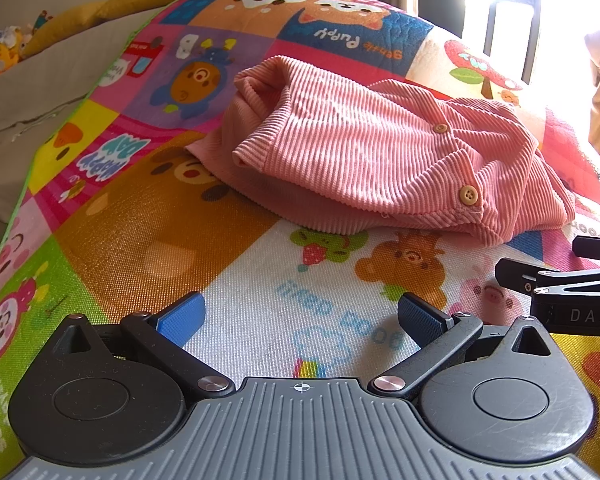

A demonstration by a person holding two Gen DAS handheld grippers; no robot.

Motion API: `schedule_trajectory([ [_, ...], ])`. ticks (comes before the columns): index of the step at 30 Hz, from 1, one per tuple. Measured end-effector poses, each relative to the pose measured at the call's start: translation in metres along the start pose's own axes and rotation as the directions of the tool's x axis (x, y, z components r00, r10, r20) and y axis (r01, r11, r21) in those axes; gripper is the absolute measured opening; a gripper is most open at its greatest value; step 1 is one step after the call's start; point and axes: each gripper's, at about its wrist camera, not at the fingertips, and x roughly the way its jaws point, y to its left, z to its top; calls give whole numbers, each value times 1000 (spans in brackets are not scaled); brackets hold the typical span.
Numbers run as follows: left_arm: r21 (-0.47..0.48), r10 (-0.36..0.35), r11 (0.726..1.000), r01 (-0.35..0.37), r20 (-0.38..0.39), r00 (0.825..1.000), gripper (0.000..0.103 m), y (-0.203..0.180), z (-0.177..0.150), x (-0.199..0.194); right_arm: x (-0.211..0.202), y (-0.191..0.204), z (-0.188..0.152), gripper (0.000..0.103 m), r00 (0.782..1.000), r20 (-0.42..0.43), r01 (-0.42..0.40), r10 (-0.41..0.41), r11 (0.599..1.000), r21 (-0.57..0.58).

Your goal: Fold clothes

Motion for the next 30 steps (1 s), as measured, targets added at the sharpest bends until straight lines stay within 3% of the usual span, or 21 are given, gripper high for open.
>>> schedule_trajectory([
  [30, 2, 2, 1000, -2, 0, 1000, 103, 2, -1, 0, 1, -1, -1, 103, 1000, 0, -1, 1, 1000, 0],
])
